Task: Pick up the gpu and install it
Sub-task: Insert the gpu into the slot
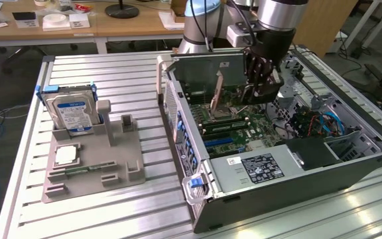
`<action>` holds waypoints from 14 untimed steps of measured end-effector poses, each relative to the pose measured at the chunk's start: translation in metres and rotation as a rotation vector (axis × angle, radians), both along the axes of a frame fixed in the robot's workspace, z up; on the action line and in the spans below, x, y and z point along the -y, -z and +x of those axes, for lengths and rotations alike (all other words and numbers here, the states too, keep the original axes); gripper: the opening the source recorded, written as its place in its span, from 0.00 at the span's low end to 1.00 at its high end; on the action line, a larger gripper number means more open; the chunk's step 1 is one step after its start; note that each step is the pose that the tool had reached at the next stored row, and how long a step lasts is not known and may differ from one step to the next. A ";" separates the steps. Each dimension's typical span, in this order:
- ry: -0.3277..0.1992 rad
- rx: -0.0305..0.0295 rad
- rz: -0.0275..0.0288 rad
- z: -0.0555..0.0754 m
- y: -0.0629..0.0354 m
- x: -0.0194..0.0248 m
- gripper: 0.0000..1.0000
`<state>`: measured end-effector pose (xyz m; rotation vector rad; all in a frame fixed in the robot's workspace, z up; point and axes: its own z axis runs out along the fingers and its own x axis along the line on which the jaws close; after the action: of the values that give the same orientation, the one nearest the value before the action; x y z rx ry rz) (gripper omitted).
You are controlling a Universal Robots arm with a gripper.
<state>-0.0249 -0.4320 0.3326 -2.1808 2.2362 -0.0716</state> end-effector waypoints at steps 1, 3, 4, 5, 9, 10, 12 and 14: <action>0.000 0.0001 0.0003 -0.002 0.0011 0.0005 0.28; 0.000 0.0000 0.0004 -0.008 0.0029 0.0014 0.28; 0.000 0.0001 0.0009 -0.009 0.0042 0.0020 0.28; 0.000 0.0001 0.0025 -0.010 0.0055 0.0023 0.28; 0.000 0.0007 0.0437 -0.014 0.0072 0.0024 0.28; 0.000 0.0009 0.0563 -0.015 0.0076 0.0028 0.28; -0.001 0.0011 0.0642 -0.015 0.0097 0.0061 0.28; -0.001 0.0011 0.0660 -0.015 0.0129 0.0098 0.28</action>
<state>-0.0397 -0.4418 0.3197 -2.1478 2.2041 0.0010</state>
